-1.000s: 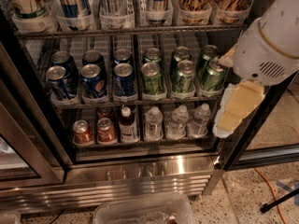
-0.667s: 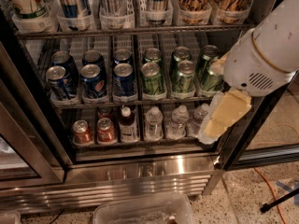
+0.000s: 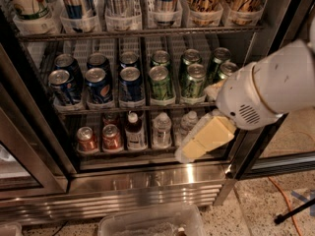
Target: Pick coke can from bottom shelf of fridge
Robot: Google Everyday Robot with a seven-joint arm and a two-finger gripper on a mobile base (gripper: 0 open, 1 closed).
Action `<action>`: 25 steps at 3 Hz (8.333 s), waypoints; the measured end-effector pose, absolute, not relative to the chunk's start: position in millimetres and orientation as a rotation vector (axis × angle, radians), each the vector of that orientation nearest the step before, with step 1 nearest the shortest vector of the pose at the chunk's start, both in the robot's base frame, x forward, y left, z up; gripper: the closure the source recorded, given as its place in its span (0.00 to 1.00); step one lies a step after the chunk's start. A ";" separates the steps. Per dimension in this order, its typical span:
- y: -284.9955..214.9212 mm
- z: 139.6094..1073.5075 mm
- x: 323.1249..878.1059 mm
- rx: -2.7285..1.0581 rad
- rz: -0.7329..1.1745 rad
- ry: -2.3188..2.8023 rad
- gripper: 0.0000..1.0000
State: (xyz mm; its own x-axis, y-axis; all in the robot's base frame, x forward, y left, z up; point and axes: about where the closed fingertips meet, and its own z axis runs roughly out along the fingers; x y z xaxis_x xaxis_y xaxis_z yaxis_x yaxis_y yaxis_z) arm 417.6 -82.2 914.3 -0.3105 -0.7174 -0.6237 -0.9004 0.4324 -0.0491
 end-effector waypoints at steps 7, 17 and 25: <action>58.8 740.2 388.6 -1.094 0.792 2.421 0.00; 63.9 721.1 474.8 -0.945 0.473 1.617 0.00; 159.5 636.2 472.6 -0.804 0.663 1.379 0.00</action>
Offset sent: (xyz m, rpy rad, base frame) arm 0.0119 0.0954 -0.0581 0.1238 0.0631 0.0630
